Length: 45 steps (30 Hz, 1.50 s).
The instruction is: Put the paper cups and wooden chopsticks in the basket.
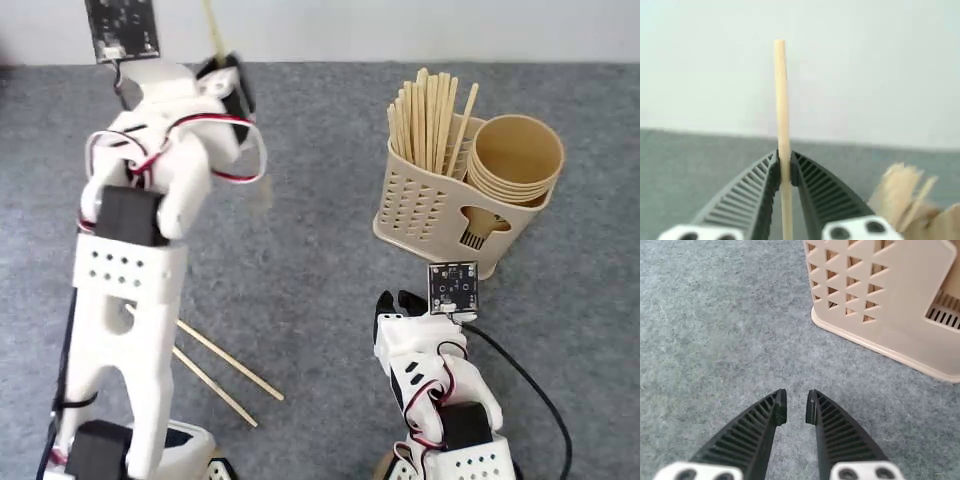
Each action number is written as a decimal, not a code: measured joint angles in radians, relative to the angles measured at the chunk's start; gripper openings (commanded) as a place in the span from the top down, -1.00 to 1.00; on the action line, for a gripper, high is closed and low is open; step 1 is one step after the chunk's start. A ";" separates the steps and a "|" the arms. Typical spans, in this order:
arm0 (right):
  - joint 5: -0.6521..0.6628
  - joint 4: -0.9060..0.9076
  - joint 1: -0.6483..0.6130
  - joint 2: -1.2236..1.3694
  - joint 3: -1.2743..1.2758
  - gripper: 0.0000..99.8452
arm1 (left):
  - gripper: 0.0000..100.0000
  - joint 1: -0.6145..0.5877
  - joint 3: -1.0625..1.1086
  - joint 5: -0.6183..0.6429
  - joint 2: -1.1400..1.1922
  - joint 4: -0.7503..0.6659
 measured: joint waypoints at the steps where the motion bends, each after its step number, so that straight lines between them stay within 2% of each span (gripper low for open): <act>1: 0.000 0.000 0.000 0.000 0.000 0.84 | 0.97 0.021 0.000 0.023 -0.002 -0.043; 9: 0.000 0.000 0.000 0.000 0.000 0.84 | 0.97 0.190 0.092 0.097 -0.003 -0.379; 12: 0.000 0.000 0.000 0.000 0.000 0.84 | 0.98 0.244 0.198 0.097 -0.003 -0.557; 18: 0.000 -0.006 0.000 0.000 0.000 0.84 | 0.98 0.293 0.434 0.097 -0.003 -1.000; 21: 0.000 -0.021 0.000 0.000 0.000 0.84 | 0.98 0.319 0.493 0.078 -0.003 -1.132; 31: 0.000 -0.028 0.000 0.000 0.000 0.84 | 0.97 0.344 0.463 0.012 0.207 -1.172; 38: 0.000 -0.028 0.000 0.000 0.000 0.84 | 0.92 0.344 0.434 -0.115 0.310 -1.169; 41: 0.000 -0.028 0.000 0.000 0.000 0.84 | 0.76 0.344 0.410 -0.127 0.310 -1.099; 45: 0.000 -0.028 0.000 0.000 0.000 0.84 | 0.64 0.342 0.327 -0.126 0.310 -0.918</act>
